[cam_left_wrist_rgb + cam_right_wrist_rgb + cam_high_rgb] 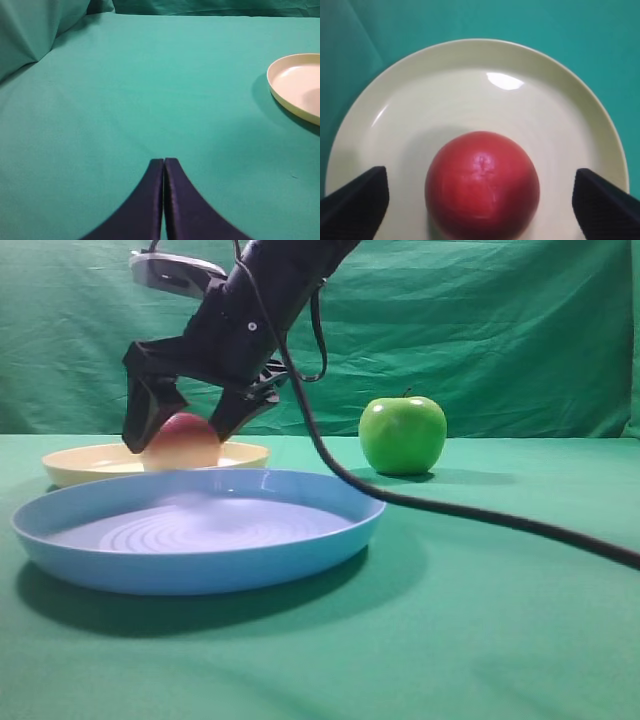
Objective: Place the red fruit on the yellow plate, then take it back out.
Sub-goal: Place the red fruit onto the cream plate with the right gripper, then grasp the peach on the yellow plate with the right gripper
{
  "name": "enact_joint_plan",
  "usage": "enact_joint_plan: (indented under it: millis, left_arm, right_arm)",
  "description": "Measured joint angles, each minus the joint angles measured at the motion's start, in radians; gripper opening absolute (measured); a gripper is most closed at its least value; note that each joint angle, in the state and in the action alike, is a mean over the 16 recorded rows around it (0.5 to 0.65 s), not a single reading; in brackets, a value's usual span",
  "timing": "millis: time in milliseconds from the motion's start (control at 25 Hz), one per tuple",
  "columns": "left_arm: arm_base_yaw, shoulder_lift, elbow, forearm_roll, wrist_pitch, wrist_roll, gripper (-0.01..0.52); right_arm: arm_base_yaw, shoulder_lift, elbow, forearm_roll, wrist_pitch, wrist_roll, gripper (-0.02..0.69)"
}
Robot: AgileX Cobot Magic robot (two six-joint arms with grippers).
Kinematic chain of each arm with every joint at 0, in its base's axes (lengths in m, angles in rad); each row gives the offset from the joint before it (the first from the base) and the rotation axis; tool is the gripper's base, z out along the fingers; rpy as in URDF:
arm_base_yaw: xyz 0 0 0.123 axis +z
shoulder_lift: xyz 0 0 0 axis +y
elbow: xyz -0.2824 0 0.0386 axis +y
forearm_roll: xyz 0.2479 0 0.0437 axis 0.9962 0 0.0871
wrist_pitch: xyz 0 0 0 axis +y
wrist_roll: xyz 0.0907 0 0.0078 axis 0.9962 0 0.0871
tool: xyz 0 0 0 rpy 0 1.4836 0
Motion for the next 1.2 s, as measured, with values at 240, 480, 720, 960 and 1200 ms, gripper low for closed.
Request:
enact_joint_plan:
  millis: [240, 480, 720, 960, 1200]
  left_arm:
    - [0.0, 0.0, 0.0, 0.0, 0.0, 0.0, 0.0]
    - [0.0, 0.0, 0.0, 0.0, 0.0, 0.0, 0.0]
    - [0.0, 0.0, 0.0, 0.0, 0.0, 0.0, 0.0]
    - [0.0, 0.0, 0.0, 0.0, 0.0, 0.0, 0.0]
    - [0.0, 0.0, 0.0, 0.0, 0.0, 0.0, 0.0]
  right_arm:
    - [-0.064, -0.106, 0.0, -0.008, 0.195, 0.081, 0.351]
    - [-0.15, -0.229, 0.0, -0.016, 0.385, 0.2, 0.11]
    - [-0.216, -0.356, 0.029, -0.031, 0.482, 0.311, 0.003]
    - [-0.249, -0.493, 0.13, -0.044, 0.479, 0.379, 0.0]
    - [-0.254, -0.652, 0.307, -0.04, 0.425, 0.393, 0.0]
